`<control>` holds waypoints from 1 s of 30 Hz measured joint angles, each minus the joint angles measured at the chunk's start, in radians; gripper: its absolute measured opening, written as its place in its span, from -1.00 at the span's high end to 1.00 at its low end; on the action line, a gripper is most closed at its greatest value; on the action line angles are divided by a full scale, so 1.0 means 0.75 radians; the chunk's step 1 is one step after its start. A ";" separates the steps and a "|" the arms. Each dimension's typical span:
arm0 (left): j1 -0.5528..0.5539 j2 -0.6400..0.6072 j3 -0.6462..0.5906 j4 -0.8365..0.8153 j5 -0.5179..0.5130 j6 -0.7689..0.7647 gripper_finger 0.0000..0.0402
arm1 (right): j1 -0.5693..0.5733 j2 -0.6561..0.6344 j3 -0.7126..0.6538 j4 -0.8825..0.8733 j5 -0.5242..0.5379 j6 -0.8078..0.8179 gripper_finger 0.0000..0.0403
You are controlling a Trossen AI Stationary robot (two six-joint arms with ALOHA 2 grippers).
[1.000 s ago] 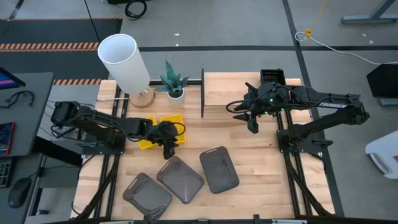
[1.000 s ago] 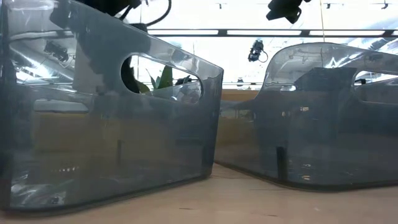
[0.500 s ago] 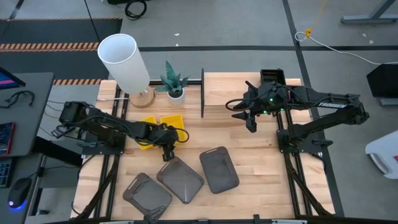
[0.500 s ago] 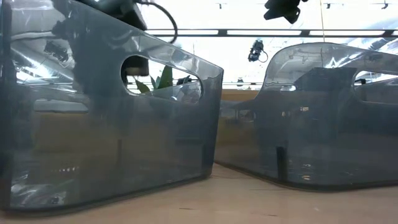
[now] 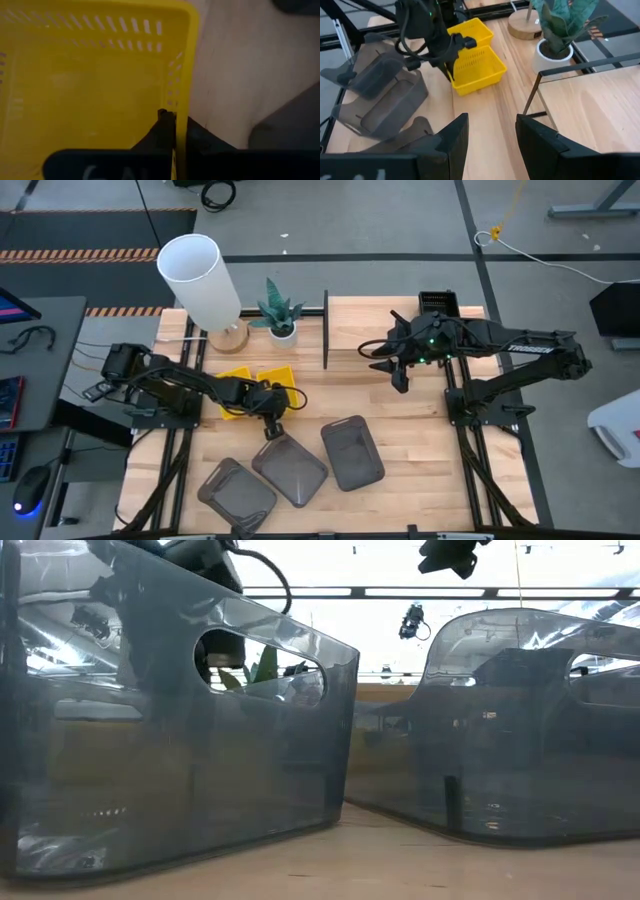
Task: Stack baskets on shelf by color
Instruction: Stack the yellow bin on the stacked yellow bin
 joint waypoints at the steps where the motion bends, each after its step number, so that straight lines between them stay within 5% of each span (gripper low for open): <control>1: 0.001 -0.001 0.007 -0.009 0.003 0.003 0.95 | 0.000 0.003 0.001 0.011 0.000 -0.003 0.17; 6: 0.001 -0.014 0.073 -0.047 0.007 0.006 0.97 | 0.000 0.010 0.001 0.006 -0.011 -0.003 0.17; 30: 0.001 -0.019 0.756 -0.884 -0.119 0.043 0.99 | 0.000 0.009 0.001 -0.002 -0.030 -0.002 0.17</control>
